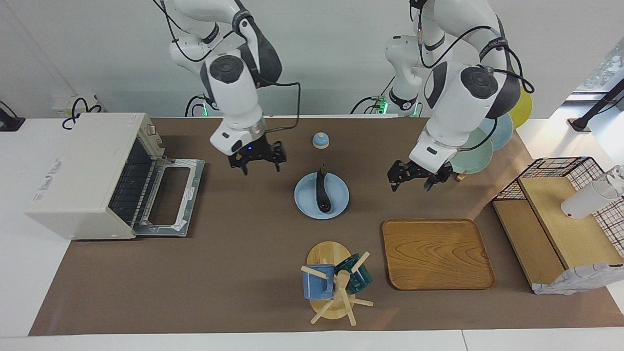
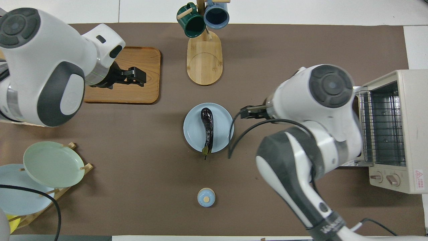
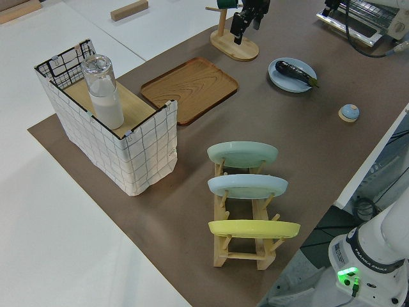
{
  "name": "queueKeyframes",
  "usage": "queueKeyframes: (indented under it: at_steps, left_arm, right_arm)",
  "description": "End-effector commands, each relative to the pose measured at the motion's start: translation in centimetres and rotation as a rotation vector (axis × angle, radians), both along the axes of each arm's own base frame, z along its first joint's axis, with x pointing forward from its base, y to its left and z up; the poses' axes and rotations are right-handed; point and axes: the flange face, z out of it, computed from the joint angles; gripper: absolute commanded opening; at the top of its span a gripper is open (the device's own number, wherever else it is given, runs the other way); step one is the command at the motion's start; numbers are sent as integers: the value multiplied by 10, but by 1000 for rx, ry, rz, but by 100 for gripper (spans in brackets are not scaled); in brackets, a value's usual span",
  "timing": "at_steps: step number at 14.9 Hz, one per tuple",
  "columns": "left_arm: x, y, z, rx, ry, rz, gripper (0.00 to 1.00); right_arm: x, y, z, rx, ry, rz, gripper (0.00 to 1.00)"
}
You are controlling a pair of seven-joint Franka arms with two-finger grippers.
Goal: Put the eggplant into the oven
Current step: 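Release the eggplant on the plate while the right gripper reaches it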
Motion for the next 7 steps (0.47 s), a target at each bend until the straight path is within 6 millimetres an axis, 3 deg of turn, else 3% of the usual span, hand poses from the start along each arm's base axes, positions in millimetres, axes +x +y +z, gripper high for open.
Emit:
queueKeyframes:
  at_steps: [1, 3, 4, 7]
  left_arm:
    - [-8, 32, 20, 32, 13, -67, 100]
    - [-18, 53, 27, 41, 42, -118, 100]
    - [-24, 58, 29, 44, 57, -141, 100]
    - [-43, 77, 31, 53, 76, -124, 100]
  right_arm:
    - [18, 85, -16, 27, 13, 3, 100]
    - [13, 161, -52, -49, -20, 17, 100]
    - [8, 187, -71, -78, -47, 13, 100]
    - [-3, 204, -100, -40, -90, -22, 100]
